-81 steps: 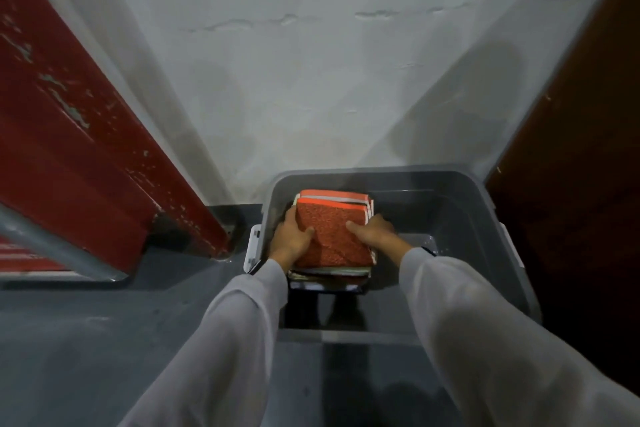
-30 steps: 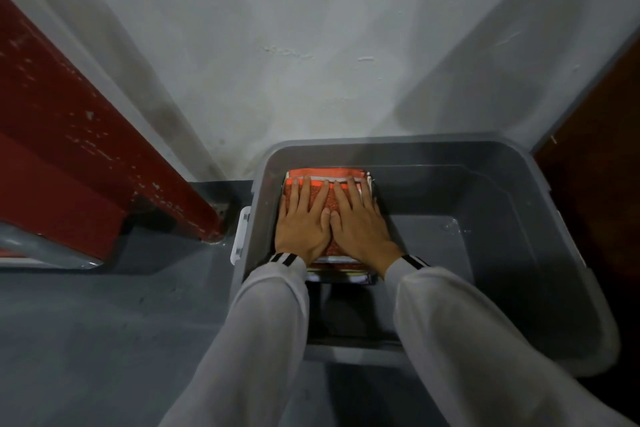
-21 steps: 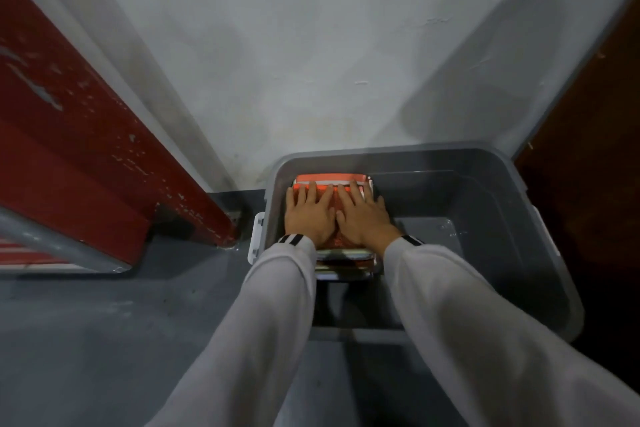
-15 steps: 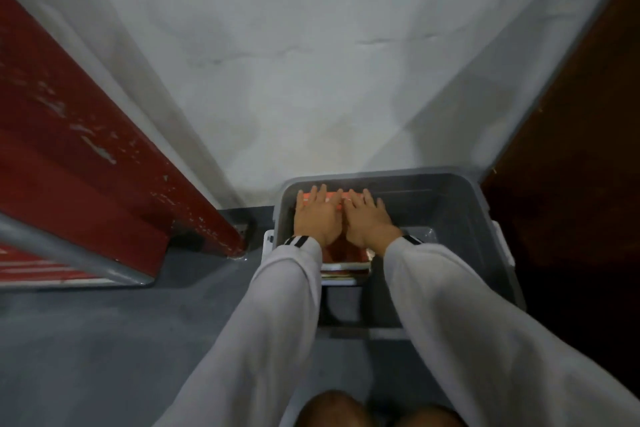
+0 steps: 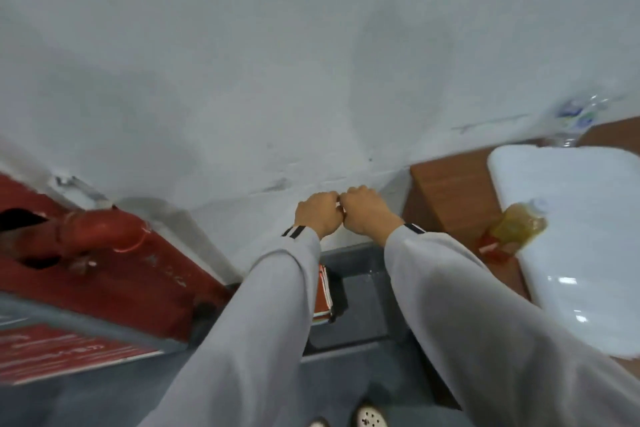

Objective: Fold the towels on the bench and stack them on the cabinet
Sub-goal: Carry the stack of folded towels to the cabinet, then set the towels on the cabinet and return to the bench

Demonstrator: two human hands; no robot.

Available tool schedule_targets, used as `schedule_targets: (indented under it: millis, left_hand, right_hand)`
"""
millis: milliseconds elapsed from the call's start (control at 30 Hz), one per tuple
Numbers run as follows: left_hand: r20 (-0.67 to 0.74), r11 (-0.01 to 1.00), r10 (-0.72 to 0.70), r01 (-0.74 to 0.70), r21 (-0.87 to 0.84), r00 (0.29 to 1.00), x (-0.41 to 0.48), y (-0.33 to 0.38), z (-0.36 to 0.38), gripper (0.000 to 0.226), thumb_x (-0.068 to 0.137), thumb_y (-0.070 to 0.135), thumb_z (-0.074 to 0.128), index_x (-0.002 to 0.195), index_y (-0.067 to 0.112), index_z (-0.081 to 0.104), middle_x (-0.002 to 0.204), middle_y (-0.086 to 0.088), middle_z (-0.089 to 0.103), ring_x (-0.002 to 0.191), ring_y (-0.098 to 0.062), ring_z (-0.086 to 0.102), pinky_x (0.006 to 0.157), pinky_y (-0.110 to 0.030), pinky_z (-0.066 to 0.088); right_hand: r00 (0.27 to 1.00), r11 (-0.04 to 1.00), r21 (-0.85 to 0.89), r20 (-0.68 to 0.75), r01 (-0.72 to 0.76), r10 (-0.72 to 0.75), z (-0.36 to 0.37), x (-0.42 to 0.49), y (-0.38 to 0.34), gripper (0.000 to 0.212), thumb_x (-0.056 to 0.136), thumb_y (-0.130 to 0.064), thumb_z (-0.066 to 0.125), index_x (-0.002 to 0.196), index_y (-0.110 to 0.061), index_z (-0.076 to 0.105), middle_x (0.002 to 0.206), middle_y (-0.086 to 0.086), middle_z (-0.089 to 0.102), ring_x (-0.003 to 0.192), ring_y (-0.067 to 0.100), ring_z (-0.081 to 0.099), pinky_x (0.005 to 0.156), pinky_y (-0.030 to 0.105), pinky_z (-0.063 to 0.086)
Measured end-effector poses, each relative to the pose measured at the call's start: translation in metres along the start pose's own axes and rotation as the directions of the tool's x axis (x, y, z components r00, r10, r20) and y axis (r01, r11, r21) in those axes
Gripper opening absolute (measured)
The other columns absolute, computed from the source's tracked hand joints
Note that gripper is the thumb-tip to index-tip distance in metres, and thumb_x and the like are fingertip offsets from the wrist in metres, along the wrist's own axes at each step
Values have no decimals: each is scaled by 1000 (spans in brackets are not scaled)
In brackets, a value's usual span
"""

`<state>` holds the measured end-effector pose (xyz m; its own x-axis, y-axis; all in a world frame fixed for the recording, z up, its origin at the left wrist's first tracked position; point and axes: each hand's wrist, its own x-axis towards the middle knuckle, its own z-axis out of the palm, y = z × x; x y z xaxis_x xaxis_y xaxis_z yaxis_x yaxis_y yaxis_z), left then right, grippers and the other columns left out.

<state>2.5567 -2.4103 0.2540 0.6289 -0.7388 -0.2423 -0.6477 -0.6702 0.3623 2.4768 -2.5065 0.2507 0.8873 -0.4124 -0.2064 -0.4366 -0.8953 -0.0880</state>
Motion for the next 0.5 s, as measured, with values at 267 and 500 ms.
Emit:
schedule_targets:
  millis: [267, 500]
  left_hand:
    - [-43, 965, 261, -262, -23, 964, -57, 205, -181, 24, 96, 25, 48, 102, 14, 69, 107, -8, 70, 95, -33, 63, 75, -33, 45]
    - [19, 825, 565, -564, -22, 825, -131, 345, -197, 21, 95, 28, 49, 82, 16, 60, 86, -4, 62, 85, -32, 62, 69, -33, 44]
  right_hand:
    - [960, 958, -125, -146, -259, 241, -244, -124, 83, 25, 92, -15, 49, 110, -19, 66, 111, 6, 70, 108, 30, 60, 87, 36, 40]
    - [811, 808, -123, -208, -577, 547, -306, -291, 146, 22, 89, -15, 50, 104, -18, 66, 106, 6, 69, 105, 30, 61, 84, 37, 35]
